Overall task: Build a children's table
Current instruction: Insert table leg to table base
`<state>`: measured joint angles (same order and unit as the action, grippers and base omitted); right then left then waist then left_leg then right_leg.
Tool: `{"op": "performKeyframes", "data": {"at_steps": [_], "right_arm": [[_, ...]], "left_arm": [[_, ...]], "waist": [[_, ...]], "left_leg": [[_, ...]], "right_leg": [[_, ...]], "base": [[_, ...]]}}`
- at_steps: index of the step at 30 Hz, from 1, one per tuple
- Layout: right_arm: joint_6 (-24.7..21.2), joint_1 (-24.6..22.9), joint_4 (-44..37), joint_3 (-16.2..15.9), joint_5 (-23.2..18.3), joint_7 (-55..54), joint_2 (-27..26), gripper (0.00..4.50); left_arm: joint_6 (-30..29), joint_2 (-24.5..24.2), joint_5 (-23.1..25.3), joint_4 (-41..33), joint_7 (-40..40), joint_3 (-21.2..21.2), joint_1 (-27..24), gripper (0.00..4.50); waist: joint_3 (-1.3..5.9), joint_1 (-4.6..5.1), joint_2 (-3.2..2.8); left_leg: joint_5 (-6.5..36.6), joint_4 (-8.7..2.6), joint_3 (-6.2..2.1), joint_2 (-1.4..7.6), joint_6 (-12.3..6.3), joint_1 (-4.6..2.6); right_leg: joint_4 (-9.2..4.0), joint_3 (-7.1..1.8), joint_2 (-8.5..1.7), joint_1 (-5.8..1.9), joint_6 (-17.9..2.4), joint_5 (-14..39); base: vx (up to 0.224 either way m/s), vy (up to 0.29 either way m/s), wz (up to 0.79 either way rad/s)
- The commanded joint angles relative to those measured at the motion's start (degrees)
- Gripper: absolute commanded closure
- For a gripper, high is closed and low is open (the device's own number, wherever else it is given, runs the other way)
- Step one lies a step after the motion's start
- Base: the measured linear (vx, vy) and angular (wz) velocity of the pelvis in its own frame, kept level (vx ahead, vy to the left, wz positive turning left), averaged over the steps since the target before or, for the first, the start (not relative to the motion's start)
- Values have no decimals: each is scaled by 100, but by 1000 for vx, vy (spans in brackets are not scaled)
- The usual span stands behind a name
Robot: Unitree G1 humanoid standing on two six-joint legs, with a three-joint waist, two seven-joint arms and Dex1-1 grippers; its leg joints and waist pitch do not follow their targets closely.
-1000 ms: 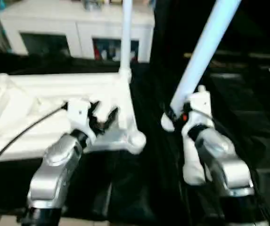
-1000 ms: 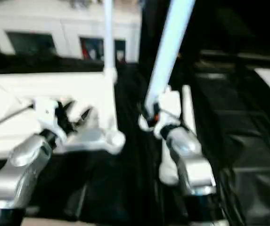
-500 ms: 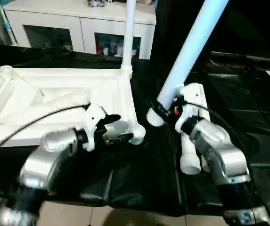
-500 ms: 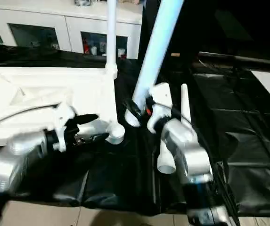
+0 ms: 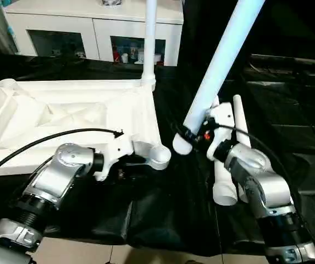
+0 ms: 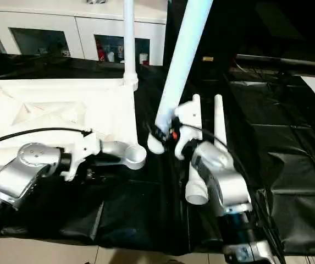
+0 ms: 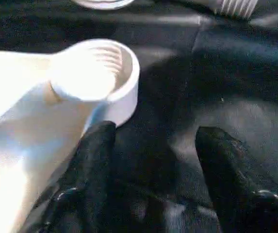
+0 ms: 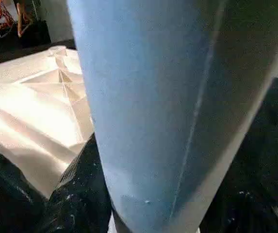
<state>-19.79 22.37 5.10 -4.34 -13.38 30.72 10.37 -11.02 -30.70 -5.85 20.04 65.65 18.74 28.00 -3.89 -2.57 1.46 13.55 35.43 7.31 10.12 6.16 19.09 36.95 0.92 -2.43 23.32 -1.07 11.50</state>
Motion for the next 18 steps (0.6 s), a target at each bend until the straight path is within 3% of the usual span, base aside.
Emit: {"op": "performKeyframes", "data": {"at_steps": [1, 9, 15, 18], "right_arm": [[-44, -1, -230, 15, -60, 69, 64, 264], [-118, -42, -289, -53, -151, 221, 73, 264], [-94, 7, -228, -61, -156, 312, 81, 264], [-156, -16, -323, -60, -206, 357, 107, 264]], "left_arm": [[75, -59, 69, 65, 52, -19, 113, 183], [120, -86, 69, 70, 180, -30, 116, 249], [350, -35, 118, 341, 145, -68, 306, 308], [347, 1, -12, 250, 106, -226, 427, 316]], "waist": [[328, -17, 9], [325, -20, -33], [307, -26, -28], [311, -25, -27]], "left_leg": [[523, -476, 64, 149, 31, 76], [411, -484, 59, 158, 14, 90], [426, -494, 63, 146, 17, 87], [399, -497, 59, 160, 24, 89]], "right_leg": [[-464, -255, -413, -376, -1084, 908], [-447, -253, -423, -361, -1112, 701], [-465, -253, -412, -364, -1113, 679], [-452, -254, -424, -369, -1133, 622]], "base": [[0, 0, 0], [0, 0, 0], [0, 0, 0], [0, 0, 0]]}}
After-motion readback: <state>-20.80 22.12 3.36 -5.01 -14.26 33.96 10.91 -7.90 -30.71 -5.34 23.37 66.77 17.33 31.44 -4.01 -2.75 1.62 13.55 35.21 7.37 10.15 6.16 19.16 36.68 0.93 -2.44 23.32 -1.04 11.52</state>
